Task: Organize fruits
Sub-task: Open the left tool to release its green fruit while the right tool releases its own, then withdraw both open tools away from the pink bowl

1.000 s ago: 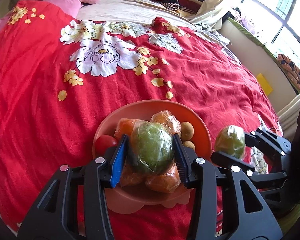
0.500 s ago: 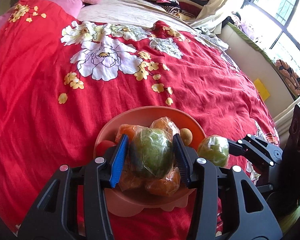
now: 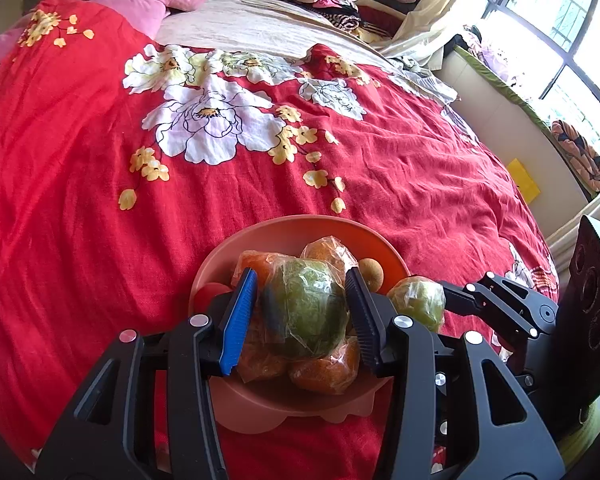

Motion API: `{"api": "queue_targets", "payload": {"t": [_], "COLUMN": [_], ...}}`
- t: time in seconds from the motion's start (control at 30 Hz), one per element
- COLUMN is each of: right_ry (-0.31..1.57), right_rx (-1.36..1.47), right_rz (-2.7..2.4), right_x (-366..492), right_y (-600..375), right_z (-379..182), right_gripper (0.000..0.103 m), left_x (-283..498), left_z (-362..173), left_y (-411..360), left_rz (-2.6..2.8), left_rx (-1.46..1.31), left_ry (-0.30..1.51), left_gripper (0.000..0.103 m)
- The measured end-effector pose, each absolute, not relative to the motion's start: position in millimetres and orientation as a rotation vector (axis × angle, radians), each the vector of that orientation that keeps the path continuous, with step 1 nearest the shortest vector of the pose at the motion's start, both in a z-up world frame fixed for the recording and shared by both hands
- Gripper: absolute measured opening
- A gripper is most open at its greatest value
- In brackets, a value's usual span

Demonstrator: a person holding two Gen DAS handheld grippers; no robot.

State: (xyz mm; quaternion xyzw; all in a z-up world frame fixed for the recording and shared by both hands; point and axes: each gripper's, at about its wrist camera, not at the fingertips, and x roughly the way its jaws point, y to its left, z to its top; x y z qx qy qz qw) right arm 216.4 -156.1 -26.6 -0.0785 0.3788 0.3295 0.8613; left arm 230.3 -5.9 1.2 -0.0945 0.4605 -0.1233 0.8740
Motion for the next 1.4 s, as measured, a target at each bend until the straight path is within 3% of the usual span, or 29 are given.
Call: {"api": "queue_targets", "payload": {"t": [0.23,0.7,1.4], "right_ry": [0.771,0.761,0.714], "right_rx": [-0.154,-0.131,-0.140], "right_rz": [0.676,0.637,0.595], "right_x": [213,204,182], "right_y": [-161,-171,-176], "right_z": [-20,-14,6], "right_gripper": [0.070,0.092,0.097], "left_x": [230,228,205], "left_z": [3,8,36], "left_y": [-6,-7,-9], "left_rz": [-0.256,-0.255,-0.232], "left_rx": [-0.196,-0.195,-0.182], "left_ry": [0.959,0.950,0.892], "left_gripper": [0.038,0.041,0.070]}}
